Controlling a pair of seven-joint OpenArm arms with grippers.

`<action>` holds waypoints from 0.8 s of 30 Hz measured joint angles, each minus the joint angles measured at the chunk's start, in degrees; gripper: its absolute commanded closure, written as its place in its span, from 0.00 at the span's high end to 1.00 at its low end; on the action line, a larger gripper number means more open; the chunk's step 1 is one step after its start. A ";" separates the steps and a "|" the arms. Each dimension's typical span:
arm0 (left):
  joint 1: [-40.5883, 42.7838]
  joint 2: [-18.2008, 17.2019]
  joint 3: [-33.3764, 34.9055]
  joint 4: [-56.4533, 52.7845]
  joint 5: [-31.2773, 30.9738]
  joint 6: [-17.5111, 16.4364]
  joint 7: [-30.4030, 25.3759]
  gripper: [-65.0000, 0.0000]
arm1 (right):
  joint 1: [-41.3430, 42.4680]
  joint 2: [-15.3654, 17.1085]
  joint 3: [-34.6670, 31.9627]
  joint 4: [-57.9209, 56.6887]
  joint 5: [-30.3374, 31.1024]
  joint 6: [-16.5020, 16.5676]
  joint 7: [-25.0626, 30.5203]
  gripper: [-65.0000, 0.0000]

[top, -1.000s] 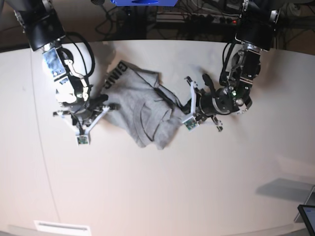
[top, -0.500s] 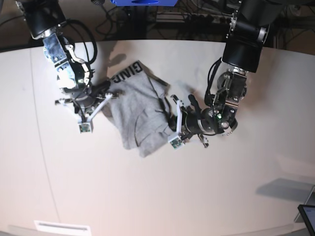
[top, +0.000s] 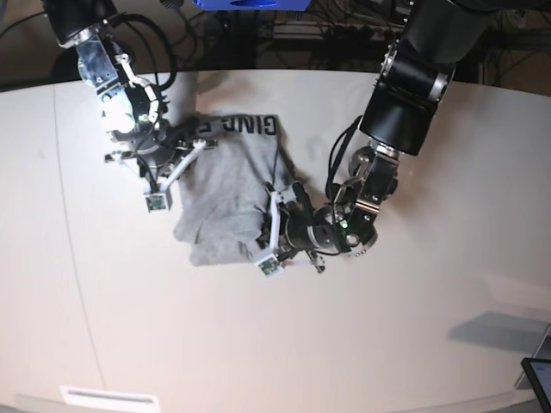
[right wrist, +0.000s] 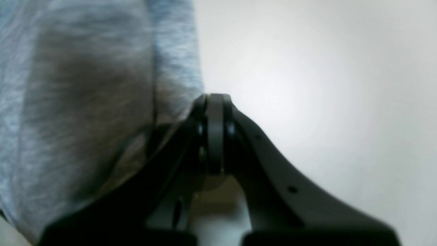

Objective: Fold the T-shirt properly
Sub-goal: 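Press the shirt's sides inward with both grippers to square it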

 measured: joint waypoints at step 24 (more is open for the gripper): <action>-2.64 1.07 0.15 -1.79 0.74 -0.22 0.74 0.00 | -1.46 -3.30 0.28 0.63 -0.37 -0.07 -0.07 0.00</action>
